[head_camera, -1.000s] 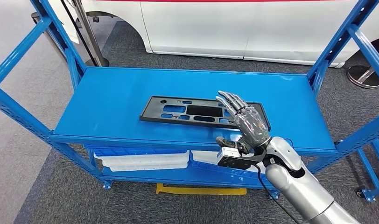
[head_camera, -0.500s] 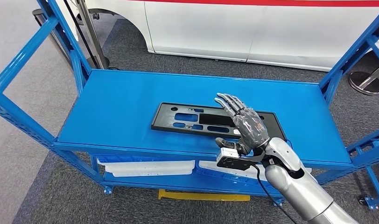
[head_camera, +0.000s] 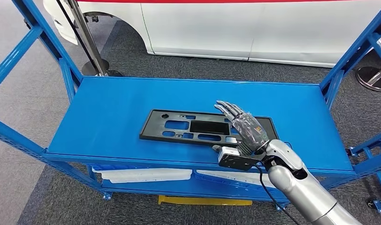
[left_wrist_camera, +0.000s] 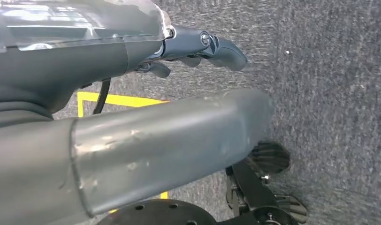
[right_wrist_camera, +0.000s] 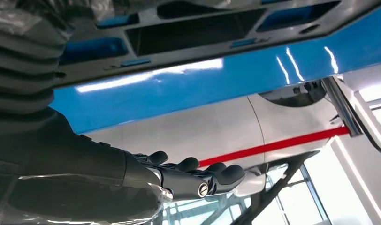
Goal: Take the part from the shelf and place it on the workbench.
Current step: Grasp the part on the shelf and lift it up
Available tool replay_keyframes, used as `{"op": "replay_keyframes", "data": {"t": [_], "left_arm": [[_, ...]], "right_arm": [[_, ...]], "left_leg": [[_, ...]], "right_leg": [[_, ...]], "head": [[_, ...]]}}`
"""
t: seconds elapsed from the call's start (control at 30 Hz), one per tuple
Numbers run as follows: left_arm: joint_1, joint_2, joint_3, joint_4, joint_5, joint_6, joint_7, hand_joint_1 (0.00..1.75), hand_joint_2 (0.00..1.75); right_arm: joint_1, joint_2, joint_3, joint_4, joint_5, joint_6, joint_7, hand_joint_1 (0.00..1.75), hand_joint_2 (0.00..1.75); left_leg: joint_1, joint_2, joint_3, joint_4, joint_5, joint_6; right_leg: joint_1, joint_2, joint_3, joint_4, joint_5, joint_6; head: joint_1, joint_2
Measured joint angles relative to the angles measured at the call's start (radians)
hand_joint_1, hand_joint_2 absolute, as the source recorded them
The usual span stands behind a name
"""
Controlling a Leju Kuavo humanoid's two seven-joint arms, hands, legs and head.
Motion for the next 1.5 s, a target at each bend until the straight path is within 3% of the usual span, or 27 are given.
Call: {"op": "replay_keyframes", "data": {"t": [0.4,0.6,1.03,1.33,1.5], "left_arm": [[0.002,0.0,0.0,0.0,0.002,0.0,-0.001,0.0,0.0],[0.002,0.0,-0.002,0.0,0.001,0.0,-0.002,0.0,0.0],[0.0,0.0,-0.01,0.0,-0.001,0.0,-0.001,0.0,0.0],[-0.003,-0.001,-0.014,0.0,-0.007,0.0,0.007,0.0,0.0],[-0.004,-0.002,-0.014,0.0,-0.007,0.002,0.007,0.0,0.0]], "right_arm": [[0.003,-0.051,0.016,-0.006,-0.002,0.076,0.04,0.0,1.75],[0.0,-0.053,0.043,0.0,0.067,0.061,0.058,0.0,1.75],[-0.047,0.014,0.109,0.086,0.158,0.03,0.079,0.0,1.75],[-0.1,0.119,0.133,0.289,0.302,-0.126,0.121,0.0,1.75],[-0.124,0.154,0.133,0.398,0.33,-0.16,0.123,0.0,1.75]], "left_leg": [[0.0,0.0,0.006,-0.004,0.0,-0.004],[0.0,0.0,0.006,-0.004,0.0,-0.004],[-0.001,0.0,0.007,-0.004,0.0,-0.004],[-0.001,0.0,0.009,-0.004,0.0,-0.004],[-0.001,0.0,0.009,-0.004,0.0,-0.004]], "right_leg": [[0.0,-0.001,0.008,0.001,-0.001,-0.002],[-0.003,-0.001,0.009,0.001,-0.001,-0.002],[-0.005,-0.002,0.009,0.0,-0.001,-0.002],[-0.005,-0.002,0.01,0.0,-0.001,-0.002],[-0.005,-0.002,0.01,0.0,-0.001,-0.002]], "head": [[0.0,0.0],[0.0,0.0],[0.0,0.0],[0.0,0.0],[0.0,0.0]]}}
